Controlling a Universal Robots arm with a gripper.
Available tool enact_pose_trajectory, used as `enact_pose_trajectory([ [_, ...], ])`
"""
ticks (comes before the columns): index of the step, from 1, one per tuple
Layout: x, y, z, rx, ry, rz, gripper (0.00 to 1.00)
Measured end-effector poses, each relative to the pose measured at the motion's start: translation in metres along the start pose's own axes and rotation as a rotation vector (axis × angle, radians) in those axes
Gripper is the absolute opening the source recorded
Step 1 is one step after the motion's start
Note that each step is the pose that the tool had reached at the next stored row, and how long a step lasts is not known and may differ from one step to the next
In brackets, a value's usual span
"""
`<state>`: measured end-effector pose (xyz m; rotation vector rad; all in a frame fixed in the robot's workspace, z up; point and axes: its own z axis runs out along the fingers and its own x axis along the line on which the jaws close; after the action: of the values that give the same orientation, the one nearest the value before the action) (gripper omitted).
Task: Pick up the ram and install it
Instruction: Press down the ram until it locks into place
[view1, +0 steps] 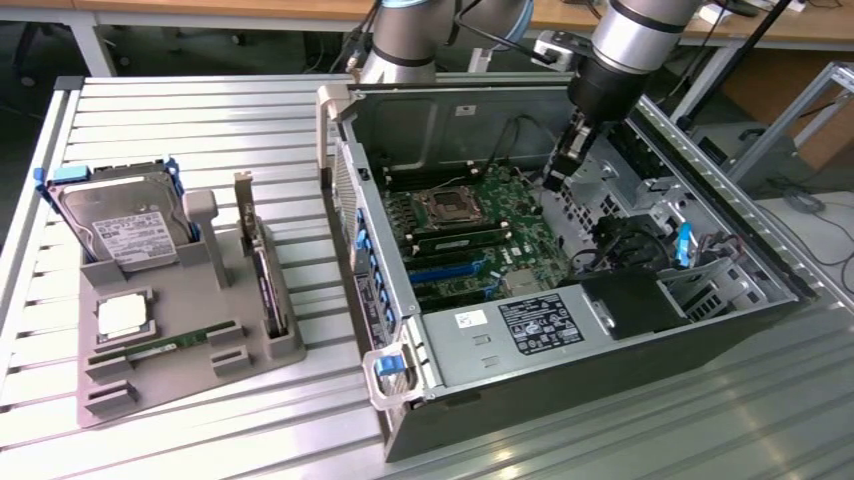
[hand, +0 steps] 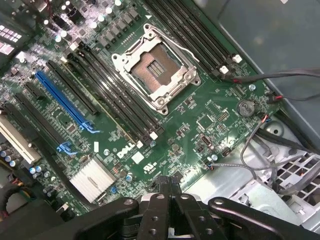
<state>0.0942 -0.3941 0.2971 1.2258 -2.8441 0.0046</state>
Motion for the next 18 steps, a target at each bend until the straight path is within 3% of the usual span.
enact_pose_trajectory([
  [11,0.0000,0.0000,0.0001,-0.0002,0.0033,0.121,0.11],
  [18,0.0000,0.0000,0.0001,0.0007,0.0074,0.230,0.11],
])
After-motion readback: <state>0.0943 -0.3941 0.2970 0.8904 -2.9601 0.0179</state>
